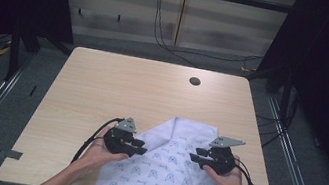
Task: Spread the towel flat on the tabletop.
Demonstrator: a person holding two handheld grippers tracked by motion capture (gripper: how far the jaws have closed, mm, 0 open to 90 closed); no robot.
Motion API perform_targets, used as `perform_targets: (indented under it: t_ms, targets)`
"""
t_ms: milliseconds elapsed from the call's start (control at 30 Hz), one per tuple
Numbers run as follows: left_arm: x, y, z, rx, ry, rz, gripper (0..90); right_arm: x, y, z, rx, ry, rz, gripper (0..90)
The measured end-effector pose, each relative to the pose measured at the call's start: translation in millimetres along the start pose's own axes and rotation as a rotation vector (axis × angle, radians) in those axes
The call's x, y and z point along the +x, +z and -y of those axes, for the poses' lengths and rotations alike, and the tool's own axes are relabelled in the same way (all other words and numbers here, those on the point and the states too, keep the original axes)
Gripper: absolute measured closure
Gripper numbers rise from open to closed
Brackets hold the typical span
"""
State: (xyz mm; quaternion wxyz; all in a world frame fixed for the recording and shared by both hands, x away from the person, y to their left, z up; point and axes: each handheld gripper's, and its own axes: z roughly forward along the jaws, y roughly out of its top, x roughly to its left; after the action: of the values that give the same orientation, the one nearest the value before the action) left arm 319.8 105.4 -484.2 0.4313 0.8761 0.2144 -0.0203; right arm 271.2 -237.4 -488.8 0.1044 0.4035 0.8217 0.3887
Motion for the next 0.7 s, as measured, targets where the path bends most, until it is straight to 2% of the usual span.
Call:
perform_targets:
  t_ms: [100,167,233,267,300,333,367,400,433,467,500,533,633,700]
  targets:
    - [13.0,-9.1,-6.8,-0.055,-0.048,-0.042,63.7,0.2,1.0,-0.2,0.002,-0.007,-0.008,62.7]
    - [22.0,-5.8,-8.8,-0.066,-0.079,-0.072,61.6,-0.5,1.9,-0.3,0.008,-0.007,-0.006,62.7]
    - [27.3,4.2,-8.7,-0.05,-0.102,-0.066,60.0,-1.6,3.1,0.1,0.01,-0.002,-0.006,62.6]
    - [26.6,10.3,-8.5,-0.029,-0.099,-0.057,59.9,-2.0,2.2,0.1,0.009,-0.001,-0.004,62.3]
    - [24.3,16.2,-8.3,0.004,-0.083,-0.072,59.9,-2.0,2.2,0.1,0.009,-0.001,-0.004,62.3]
    - [20.9,21.6,-7.6,0.029,-0.076,-0.058,61.9,-2.0,1.3,0.0,0.007,0.0,-0.001,62.3]
    - [17.8,25.5,-6.8,0.057,-0.051,-0.066,64.7,-2.1,0.7,0.1,0.002,0.002,-0.004,62.4]
    - [15.2,26.0,-7.0,0.058,-0.037,-0.092,65.1,-2.1,-0.2,0.2,0.001,0.002,-0.004,62.4]
    - [15.5,25.3,-7.6,0.062,-0.044,-0.082,72.8,-2.5,-1.0,0.8,0.0,0.005,-0.013,62.5]
    - [15.8,23.7,-7.5,0.054,-0.034,-0.075,72.8,-2.5,-1.0,0.8,0.0,0.005,-0.013,62.5]
    - [16.4,21.8,-7.1,0.047,-0.028,-0.084,81.4,-2.6,-1.0,1.2,0.003,0.004,-0.012,62.4]
    - [18.2,20.1,-6.8,0.039,-0.037,-0.078,86.2,-2.8,-0.7,1.6,0.005,0.005,-0.013,62.4]
    - [23.0,11.6,-7.2,0.009,-0.055,-0.079,87.7,-2.4,-0.6,1.8,0.006,0.004,-0.016,62.4]
    - [25.6,4.0,-7.8,-0.032,-0.073,-0.106,87.8,-2.4,-0.9,1.7,0.005,0.007,-0.016,62.4]
